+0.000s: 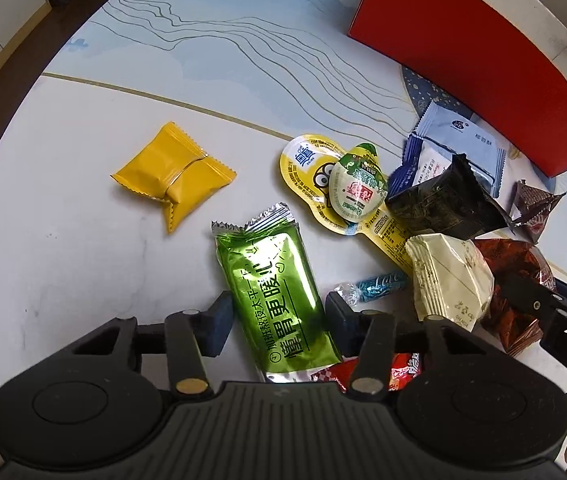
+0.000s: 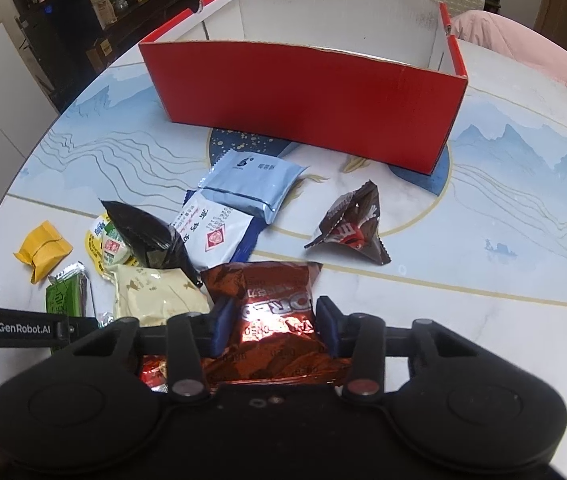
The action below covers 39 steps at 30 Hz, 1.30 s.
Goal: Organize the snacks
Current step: 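Grasp the green wafer bar with the left gripper while the right gripper grasps the red-brown chip bag, then carry the green bar and red-brown bag over the open red box with both grippers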
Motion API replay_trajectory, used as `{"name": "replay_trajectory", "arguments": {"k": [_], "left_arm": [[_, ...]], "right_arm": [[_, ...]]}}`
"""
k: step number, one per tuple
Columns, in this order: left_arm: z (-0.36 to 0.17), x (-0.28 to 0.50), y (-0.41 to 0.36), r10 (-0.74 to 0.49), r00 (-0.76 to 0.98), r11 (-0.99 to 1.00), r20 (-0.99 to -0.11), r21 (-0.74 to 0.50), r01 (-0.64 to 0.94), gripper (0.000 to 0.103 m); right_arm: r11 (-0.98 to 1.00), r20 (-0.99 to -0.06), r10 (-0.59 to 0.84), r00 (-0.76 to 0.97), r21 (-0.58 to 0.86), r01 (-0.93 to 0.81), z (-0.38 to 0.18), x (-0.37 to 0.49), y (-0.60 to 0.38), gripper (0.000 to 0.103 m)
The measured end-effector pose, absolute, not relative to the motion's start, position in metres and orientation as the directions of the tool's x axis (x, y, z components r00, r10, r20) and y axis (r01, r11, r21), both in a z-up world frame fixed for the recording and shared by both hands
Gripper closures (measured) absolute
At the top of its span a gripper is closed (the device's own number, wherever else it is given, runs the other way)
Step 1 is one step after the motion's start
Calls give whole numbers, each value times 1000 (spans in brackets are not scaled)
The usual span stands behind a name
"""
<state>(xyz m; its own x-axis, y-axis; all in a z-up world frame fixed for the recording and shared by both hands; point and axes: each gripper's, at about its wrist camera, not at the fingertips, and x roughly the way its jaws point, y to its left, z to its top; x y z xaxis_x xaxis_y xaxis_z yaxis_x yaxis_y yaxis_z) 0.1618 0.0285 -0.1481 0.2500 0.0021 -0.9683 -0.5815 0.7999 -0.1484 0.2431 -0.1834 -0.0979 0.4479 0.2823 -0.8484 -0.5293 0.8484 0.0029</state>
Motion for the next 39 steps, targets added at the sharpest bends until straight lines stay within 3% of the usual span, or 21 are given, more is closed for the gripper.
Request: {"name": "replay_trajectory", "arguments": {"k": [5, 18, 27, 39], "left_arm": [[-142, 153, 38, -5, 275, 789, -961, -173, -590, 59], [-123, 137, 62, 14, 325, 772, -946, -196, -605, 59], [-82, 123, 72, 65, 421, 793, -905, -210, -572, 59], [-12, 144, 61, 11, 541, 870, -841, -259, -420, 59]], "right_arm": [[858, -840, 288, 459, 13, -513, -93, 240, -188, 67], [870, -802, 283, 525, -16, -493, -71, 225, -198, 69], [883, -765, 295, 573, -11, -469, -42, 214, -208, 69], [879, -674, 348, 652, -7, -476, 17, 212, -211, 69]]}}
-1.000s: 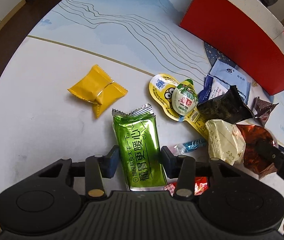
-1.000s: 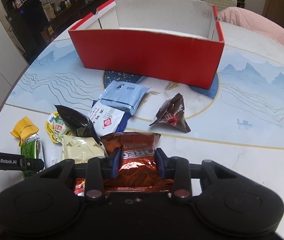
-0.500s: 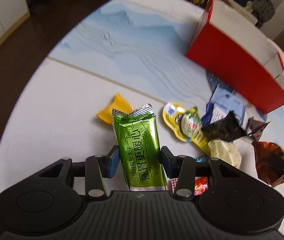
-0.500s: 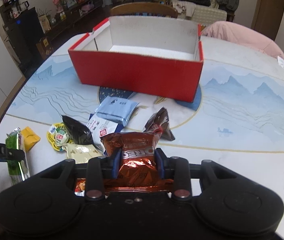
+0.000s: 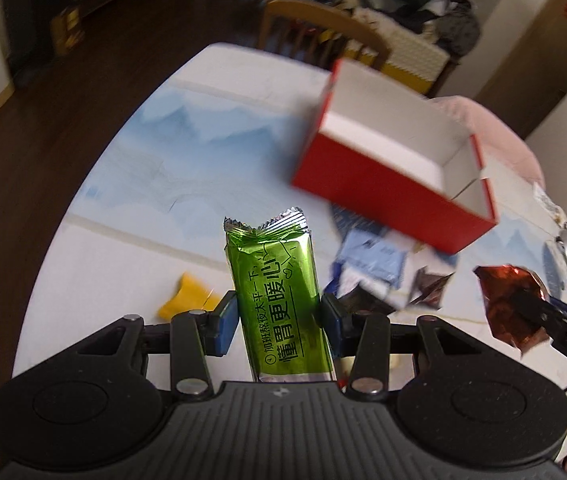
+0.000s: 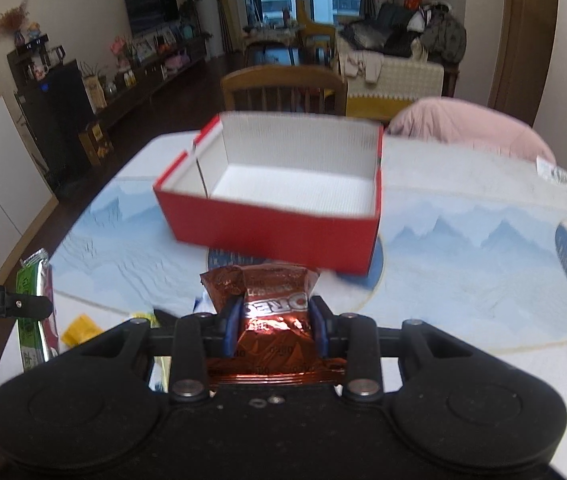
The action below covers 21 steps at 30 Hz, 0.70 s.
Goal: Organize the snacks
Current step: 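Carry the green bar and red-brown bag over the open red box with both grippers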
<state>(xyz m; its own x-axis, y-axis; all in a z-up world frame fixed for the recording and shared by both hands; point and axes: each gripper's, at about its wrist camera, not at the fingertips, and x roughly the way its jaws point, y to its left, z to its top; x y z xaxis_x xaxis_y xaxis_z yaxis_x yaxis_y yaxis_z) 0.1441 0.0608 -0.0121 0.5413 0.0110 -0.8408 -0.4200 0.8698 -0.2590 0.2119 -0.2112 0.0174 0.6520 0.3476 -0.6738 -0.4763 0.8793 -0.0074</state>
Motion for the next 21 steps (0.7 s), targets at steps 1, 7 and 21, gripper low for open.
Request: {"name": "replay_trajectory", "arguments": {"k": [1, 7, 21], "left_arm": [[-7, 150, 59, 9, 544, 876, -839, -256, -409, 59], [16, 195, 52, 32, 550, 907, -834, -207, -367, 59], [36, 324, 33, 6, 563, 955, -827, -161, -247, 59]], "right_arm": [[879, -665, 349, 660, -12, -477, 22, 215, -210, 69], [882, -618, 350, 703, -35, -470, 41, 242, -204, 69], [888, -598, 336, 728, -58, -457, 49, 339, -189, 68]]}}
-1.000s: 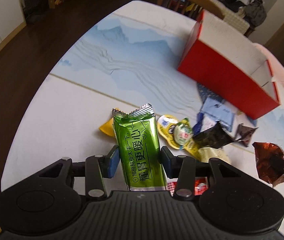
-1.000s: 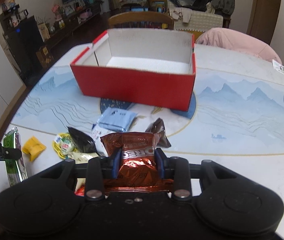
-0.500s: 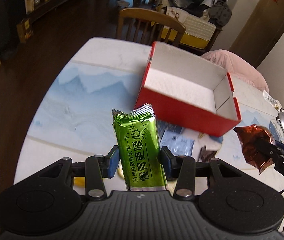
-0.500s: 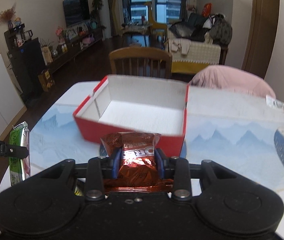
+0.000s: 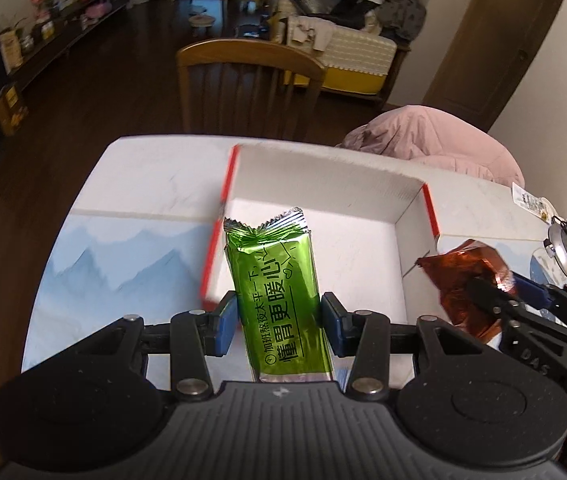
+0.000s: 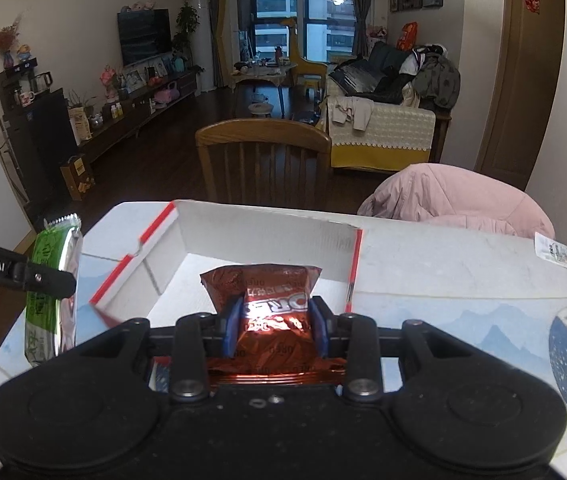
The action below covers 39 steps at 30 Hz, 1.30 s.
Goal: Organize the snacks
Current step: 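Carry the green bar and red-brown bag over the open red box with both grippers, then open both grippers to drop the bar and bag into the box, then withdraw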
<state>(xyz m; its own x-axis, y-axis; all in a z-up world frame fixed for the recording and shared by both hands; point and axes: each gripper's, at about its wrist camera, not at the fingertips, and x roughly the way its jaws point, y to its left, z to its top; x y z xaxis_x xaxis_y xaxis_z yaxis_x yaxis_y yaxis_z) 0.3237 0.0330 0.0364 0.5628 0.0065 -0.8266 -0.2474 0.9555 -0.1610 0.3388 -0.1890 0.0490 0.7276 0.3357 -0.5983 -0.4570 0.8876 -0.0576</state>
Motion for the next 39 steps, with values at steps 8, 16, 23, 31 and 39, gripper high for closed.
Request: {"name": "replay_trajectory", "arguments": {"k": [8, 16, 23, 31, 39], "left_arm": [[14, 396, 28, 57, 514, 971, -856, -72, -228, 59], [-22, 445, 32, 93, 425, 973, -901, -8, -230, 59], [-58, 474, 32, 101, 336, 978, -937, 32, -204, 59], [-88, 486, 30, 94, 255, 982, -962, 48, -183, 59], [-96, 483, 31, 89, 244, 980, -966, 41, -192, 59]], "right_arm": [[881, -661, 323, 677, -52, -471, 28, 396, -177, 68], [868, -731, 297, 614, -61, -492, -6, 429, -152, 68], [839, -775, 279, 568, -91, -537, -35, 444, -131, 68], [804, -815, 260, 518, -115, -583, -54, 444, -118, 68], [794, -842, 221, 492, -137, -592, -65, 450, -116, 66]]}}
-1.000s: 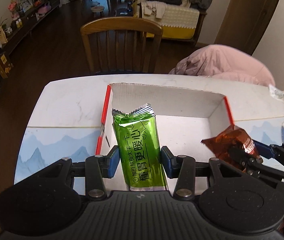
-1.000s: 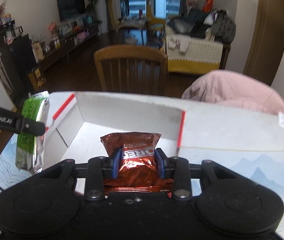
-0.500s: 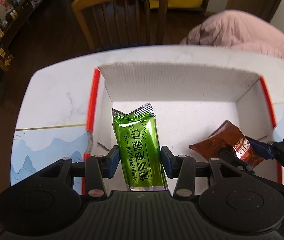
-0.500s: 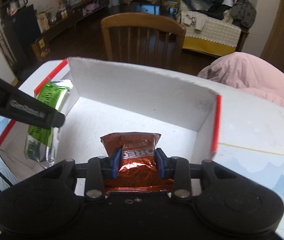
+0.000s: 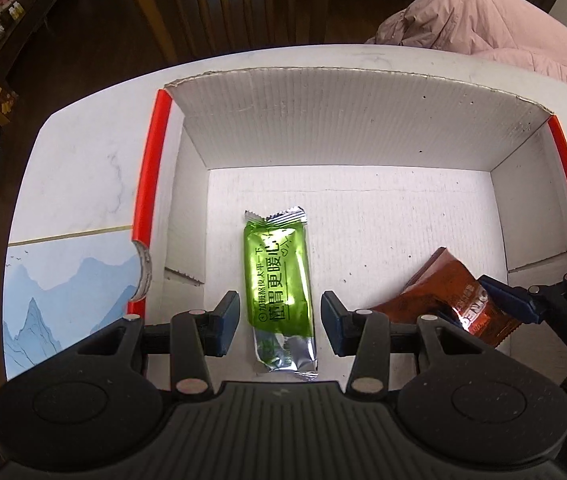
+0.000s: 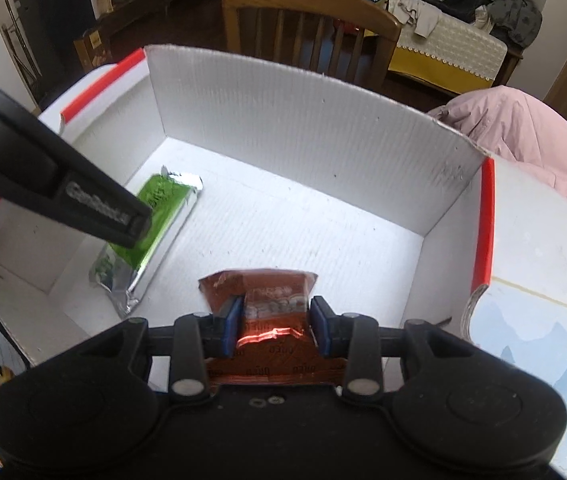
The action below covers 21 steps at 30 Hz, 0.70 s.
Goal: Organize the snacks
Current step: 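Open both grippers to drop the bar and bag into the box, then withdraw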
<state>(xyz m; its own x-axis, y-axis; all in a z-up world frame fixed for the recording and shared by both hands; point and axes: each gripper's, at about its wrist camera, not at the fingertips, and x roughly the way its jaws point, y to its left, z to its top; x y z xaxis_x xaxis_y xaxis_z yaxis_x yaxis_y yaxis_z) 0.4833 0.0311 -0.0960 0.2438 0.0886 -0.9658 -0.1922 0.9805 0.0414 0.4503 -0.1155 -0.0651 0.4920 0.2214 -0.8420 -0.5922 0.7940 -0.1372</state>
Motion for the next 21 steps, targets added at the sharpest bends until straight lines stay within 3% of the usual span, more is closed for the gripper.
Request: {"name": "replay_trajectory", "arguments": {"k": [8, 21], "left_arm": [[-80, 466, 43, 76, 293, 972, -953, 5, -235, 59], [-19, 410, 44, 33, 426, 971, -904, -72, -228, 59]], "right_arm": [[798, -831, 224, 508, -142, -585, -57, 442, -121, 60], [815, -762, 323, 561, -77, -574, 11, 399, -143, 57]]}}
